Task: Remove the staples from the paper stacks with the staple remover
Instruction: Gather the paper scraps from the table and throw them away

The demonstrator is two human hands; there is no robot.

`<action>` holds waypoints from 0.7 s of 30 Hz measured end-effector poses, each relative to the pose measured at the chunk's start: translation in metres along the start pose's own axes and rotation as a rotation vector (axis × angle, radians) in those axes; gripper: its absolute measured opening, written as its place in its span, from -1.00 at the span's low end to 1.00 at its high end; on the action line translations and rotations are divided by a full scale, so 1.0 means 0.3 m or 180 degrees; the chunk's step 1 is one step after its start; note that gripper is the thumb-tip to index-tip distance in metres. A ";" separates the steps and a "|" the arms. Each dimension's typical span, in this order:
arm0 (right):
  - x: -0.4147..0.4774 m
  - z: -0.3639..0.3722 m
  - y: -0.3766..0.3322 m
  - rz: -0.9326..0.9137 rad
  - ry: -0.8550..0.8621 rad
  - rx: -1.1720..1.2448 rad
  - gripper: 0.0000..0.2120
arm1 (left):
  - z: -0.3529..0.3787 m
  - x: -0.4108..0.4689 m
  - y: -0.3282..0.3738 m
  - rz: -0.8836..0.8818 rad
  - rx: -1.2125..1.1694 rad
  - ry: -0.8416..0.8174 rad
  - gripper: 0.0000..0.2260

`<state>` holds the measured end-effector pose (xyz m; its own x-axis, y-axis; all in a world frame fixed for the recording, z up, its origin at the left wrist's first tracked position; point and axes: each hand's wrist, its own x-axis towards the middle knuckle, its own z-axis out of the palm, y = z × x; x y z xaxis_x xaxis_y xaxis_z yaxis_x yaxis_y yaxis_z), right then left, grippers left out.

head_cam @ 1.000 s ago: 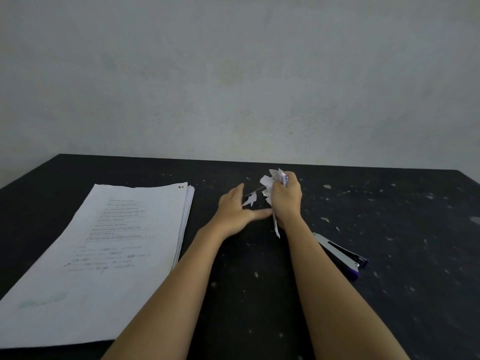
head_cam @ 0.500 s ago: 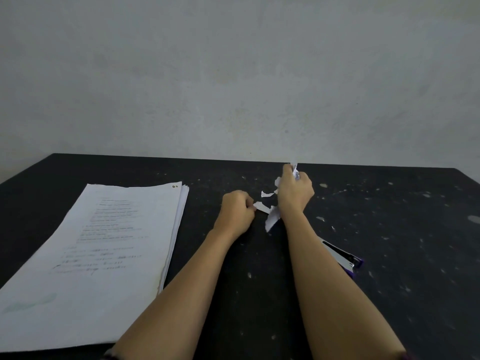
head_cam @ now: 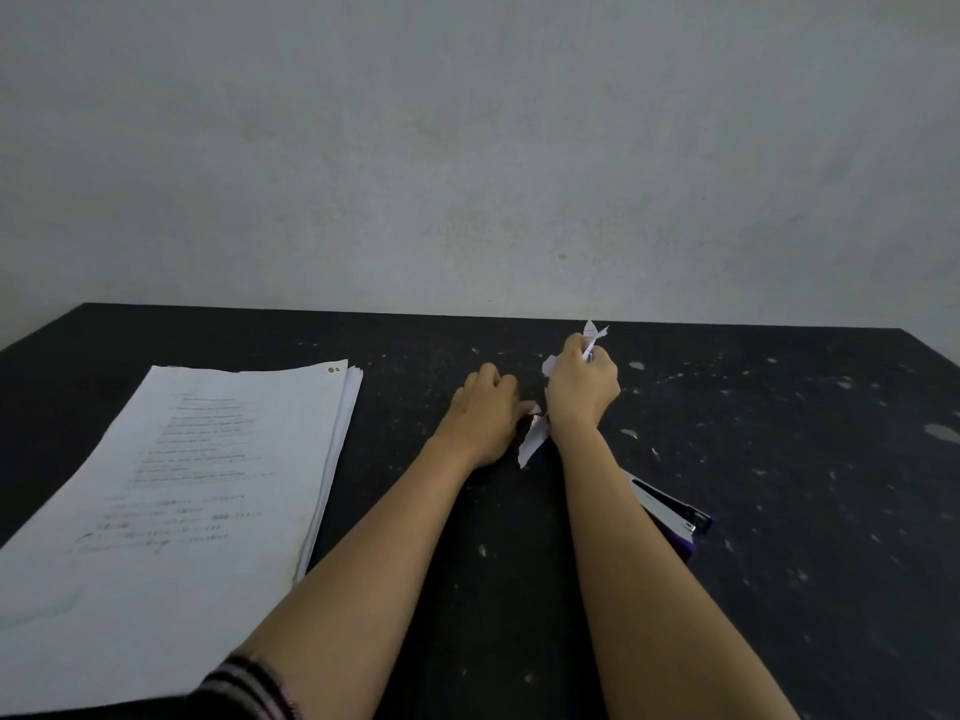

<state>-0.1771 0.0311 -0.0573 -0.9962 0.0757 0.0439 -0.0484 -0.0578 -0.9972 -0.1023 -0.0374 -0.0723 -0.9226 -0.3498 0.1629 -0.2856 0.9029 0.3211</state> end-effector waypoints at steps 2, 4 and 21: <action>-0.016 -0.010 0.005 -0.0128 -0.0052 0.0003 -0.64 | -0.006 0.001 0.017 -0.0094 0.0236 0.0018 -0.73; -0.026 -0.025 0.004 -0.0167 -0.0114 -0.0027 -0.64 | -0.017 0.000 0.032 -0.0222 0.0302 0.0004 -0.78; -0.025 -0.091 -0.092 0.0631 -0.0745 -0.0897 -0.73 | -0.133 -0.111 -0.047 -0.1065 -0.0977 0.0052 -0.76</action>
<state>-0.1664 0.0593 -0.0318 -0.9754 -0.1397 -0.1703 0.1356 0.2287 -0.9640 -0.0572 -0.0485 -0.0452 -0.7877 -0.6159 0.0168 -0.4751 0.6246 0.6199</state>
